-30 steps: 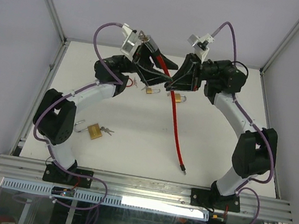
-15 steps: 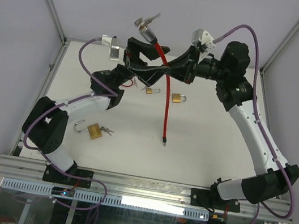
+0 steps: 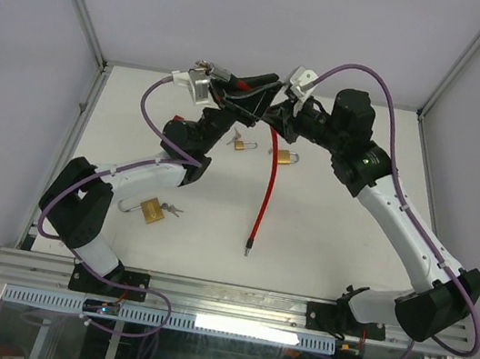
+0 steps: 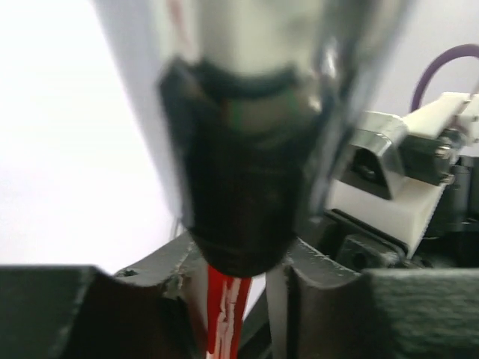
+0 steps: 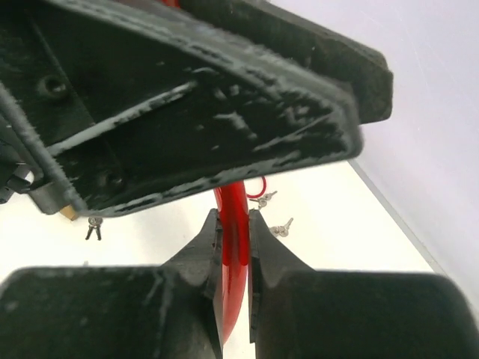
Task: Lock with the key
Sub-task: Adjust the lock.
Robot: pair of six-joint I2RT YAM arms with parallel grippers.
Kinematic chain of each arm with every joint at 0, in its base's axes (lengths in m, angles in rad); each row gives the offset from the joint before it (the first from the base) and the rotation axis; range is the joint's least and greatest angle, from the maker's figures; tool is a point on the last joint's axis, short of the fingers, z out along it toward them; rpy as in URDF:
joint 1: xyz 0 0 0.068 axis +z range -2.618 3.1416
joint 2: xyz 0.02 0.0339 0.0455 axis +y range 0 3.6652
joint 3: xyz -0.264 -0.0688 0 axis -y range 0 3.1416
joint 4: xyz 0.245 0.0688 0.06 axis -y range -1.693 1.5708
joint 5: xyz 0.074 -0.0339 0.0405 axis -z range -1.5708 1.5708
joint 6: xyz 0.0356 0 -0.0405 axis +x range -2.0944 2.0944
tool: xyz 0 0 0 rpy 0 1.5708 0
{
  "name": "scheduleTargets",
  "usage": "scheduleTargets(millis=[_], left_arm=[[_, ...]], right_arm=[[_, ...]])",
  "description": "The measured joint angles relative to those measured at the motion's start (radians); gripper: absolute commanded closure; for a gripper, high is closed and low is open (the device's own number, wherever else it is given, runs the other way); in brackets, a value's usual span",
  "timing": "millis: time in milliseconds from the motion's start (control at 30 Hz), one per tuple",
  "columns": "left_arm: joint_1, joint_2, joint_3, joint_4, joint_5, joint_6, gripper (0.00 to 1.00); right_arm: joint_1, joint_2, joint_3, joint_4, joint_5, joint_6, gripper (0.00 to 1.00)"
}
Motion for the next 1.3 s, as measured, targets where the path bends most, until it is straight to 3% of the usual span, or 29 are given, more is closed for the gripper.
scheduleTargets(millis=[67, 167, 333, 500, 567, 800, 967, 1067, 1300], left_arm=[[-0.005, 0.000, 0.003, -0.014, -0.023, 0.013, 1.00], [-0.006, 0.003, 0.012, -0.019, -0.037, 0.033, 1.00], [-0.004, 0.002, 0.015, -0.027, 0.013, 0.034, 1.00], [0.052, 0.000, 0.022, -0.043, 0.194, -0.026, 1.00], [0.086, 0.000, 0.039, -0.056, 0.272, -0.058, 1.00], [0.139, 0.061, 0.224, -0.001, 0.579, -0.259, 1.00], [0.137, 0.173, 0.373, 0.113, 0.733, -0.466, 1.00], [0.136, 0.223, 0.409, 0.114, 0.781, -0.547, 1.00], [0.130, 0.315, 0.497, 0.121, 0.840, -0.732, 1.00]], right_arm=[[0.003, -0.012, -0.010, 0.001, 0.019, 0.000, 1.00], [0.004, -0.026, -0.011, -0.002, 0.029, 0.002, 0.98], [-0.009, -0.055, -0.039, -0.007, -0.019, 0.000, 0.73], [-0.080, -0.110, -0.085, -0.014, -0.185, 0.034, 0.31], [-0.108, -0.126, -0.093, -0.003, -0.255, 0.060, 0.19], [-0.178, -0.129, -0.209, 0.226, -0.498, 0.246, 0.10], [-0.164, -0.074, -0.307, 0.479, -0.597, 0.478, 0.12], [-0.154, -0.026, -0.308, 0.618, -0.603, 0.614, 0.24], [-0.151, 0.098, -0.298, 1.004, -0.663, 0.938, 0.98]])
